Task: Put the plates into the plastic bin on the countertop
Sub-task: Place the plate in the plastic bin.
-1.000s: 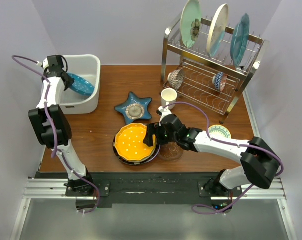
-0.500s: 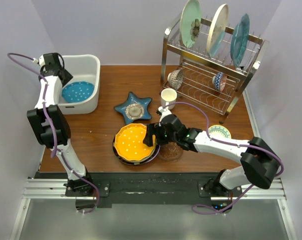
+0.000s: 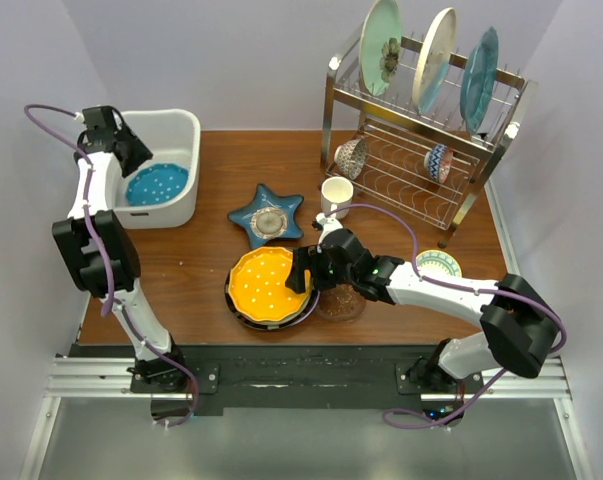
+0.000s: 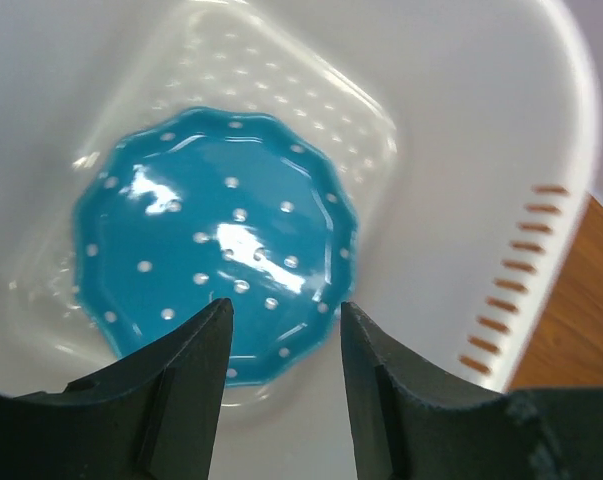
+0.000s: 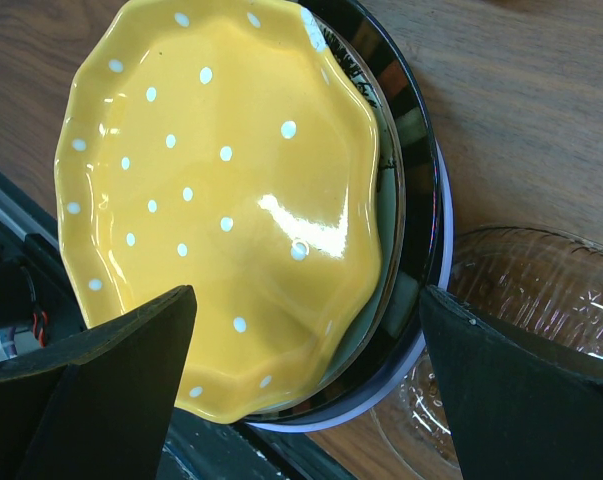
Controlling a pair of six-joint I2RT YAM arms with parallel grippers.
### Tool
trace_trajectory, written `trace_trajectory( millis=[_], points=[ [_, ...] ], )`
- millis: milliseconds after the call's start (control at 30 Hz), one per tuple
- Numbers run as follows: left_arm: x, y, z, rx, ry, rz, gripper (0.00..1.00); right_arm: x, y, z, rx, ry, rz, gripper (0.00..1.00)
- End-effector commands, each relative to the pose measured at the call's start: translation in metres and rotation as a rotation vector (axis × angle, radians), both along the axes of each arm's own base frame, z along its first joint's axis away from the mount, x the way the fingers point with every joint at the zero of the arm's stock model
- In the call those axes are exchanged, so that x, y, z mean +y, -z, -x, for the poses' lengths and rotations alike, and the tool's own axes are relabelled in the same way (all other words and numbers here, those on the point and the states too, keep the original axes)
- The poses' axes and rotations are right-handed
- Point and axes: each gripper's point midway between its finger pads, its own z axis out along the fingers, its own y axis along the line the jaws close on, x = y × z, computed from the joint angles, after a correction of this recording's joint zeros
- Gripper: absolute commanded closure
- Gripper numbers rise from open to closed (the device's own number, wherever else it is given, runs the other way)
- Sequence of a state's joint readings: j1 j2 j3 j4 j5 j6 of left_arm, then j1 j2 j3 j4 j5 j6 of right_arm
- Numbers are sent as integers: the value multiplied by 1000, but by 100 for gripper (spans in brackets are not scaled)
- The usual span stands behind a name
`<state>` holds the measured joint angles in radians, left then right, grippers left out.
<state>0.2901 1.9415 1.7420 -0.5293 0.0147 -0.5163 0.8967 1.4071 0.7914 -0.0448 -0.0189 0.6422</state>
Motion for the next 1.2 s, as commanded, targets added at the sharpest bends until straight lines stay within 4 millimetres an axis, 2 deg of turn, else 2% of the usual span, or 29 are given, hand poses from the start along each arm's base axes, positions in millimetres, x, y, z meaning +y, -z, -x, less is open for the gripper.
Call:
trace_trajectory(
  millis=[0,33,100,133,200,233,267,333,367,433,500,533,600,633,700,733,800,833,900,967,1000,1033,1100,1133,1167],
  points=[
    [-37,-71,-1,-221,254,8,48,4,-18,1,-24,-17,-29,3],
    [-46,-88,5,-267,290,20,47,4,-18,1,-25,-15,-30,3],
    [-54,-92,12,-287,311,38,46,1,-21,1,-33,-6,-34,3],
    [-61,-109,17,-332,339,38,45,0,-22,1,-36,-5,-33,3],
    [-67,-114,24,-346,351,55,44,-1,-26,1,-44,1,-39,3],
    [-73,-125,31,-373,370,56,43,-1,-27,1,-44,2,-41,3],
    [-76,-123,36,-367,373,70,41,-2,-27,1,-44,3,-40,3],
    [-85,-135,46,-403,412,76,40,-2,-30,1,-48,10,-47,3],
    [-90,-131,50,-397,420,90,39,-3,-29,1,-47,11,-46,3],
    [-101,-142,61,-427,459,102,38,-3,-33,2,-50,13,-57,3],
    [-108,-140,70,-425,477,112,37,-4,-34,3,-52,13,-61,3],
    [-113,-146,76,-439,492,106,36,-4,-35,3,-53,16,-67,4],
    [-120,-142,83,-441,510,104,32,-5,-36,3,-52,17,-67,4],
    [-130,-140,93,-445,537,114,27,-7,-38,1,-57,35,-67,4],
    [-142,-144,104,-461,569,108,24,-6,-38,2,-58,33,-75,5],
    [-146,-135,108,-444,575,114,22,-6,-38,3,-59,30,-78,5],
    [-156,-134,118,-444,594,113,21,-5,-38,2,-56,29,-82,5],
    [-159,-123,123,-422,600,125,20,-5,-38,2,-55,29,-81,5],
    [-169,-117,133,-412,618,131,20,-4,-38,3,-53,28,-84,6],
    [-175,-98,143,-372,616,155,20,-5,-37,3,-50,32,-85,6],
    [-183,-99,149,-387,634,154,20,-4,-38,3,-52,33,-91,7],
    [-187,-86,155,-360,632,176,20,-4,-38,3,-52,34,-93,7],
    [-198,-78,165,-353,643,195,20,-5,-38,3,-52,36,-97,7],
    [-202,-63,172,-323,643,218,20,-5,-38,3,-52,37,-96,8],
    [-204,-58,177,-312,641,227,20,-5,-39,4,-51,38,-100,8]
  ],
)
